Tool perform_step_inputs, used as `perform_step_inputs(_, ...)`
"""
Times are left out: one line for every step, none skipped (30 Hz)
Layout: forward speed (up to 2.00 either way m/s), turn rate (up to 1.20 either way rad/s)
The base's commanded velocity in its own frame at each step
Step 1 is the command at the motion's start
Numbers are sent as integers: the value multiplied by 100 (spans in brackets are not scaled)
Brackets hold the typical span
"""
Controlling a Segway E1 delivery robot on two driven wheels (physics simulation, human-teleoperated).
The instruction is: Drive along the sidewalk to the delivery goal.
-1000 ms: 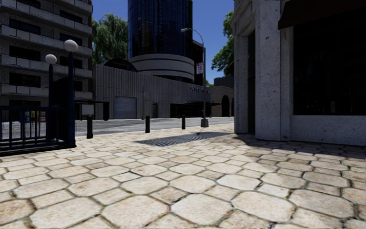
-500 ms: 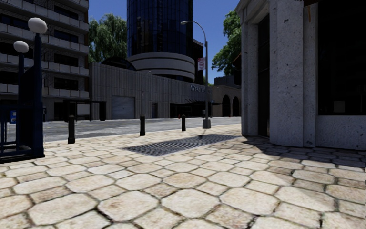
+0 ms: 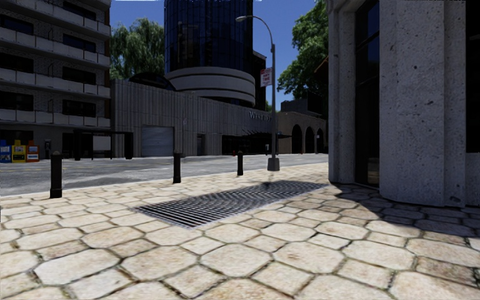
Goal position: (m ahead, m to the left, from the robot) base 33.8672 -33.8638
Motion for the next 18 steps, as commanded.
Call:
perform_step_inputs(200, 0)
perform_step_inputs(200, 0)
perform_step_inputs(200, 0)
perform_step_inputs(200, 0)
perform_step_inputs(200, 0)
perform_step_inputs(200, 0)
perform_step_inputs(200, 0)
perform_step_inputs(200, 0)
perform_step_inputs(200, 0)
perform_step_inputs(200, 0)
perform_step_inputs(200, 0)
perform_step_inputs(200, 0)
perform_step_inputs(200, 0)
perform_step_inputs(200, 0)
perform_step_inputs(200, 0)
perform_step_inputs(200, 0)
perform_step_inputs(200, 0)
perform_step_inputs(200, 0)
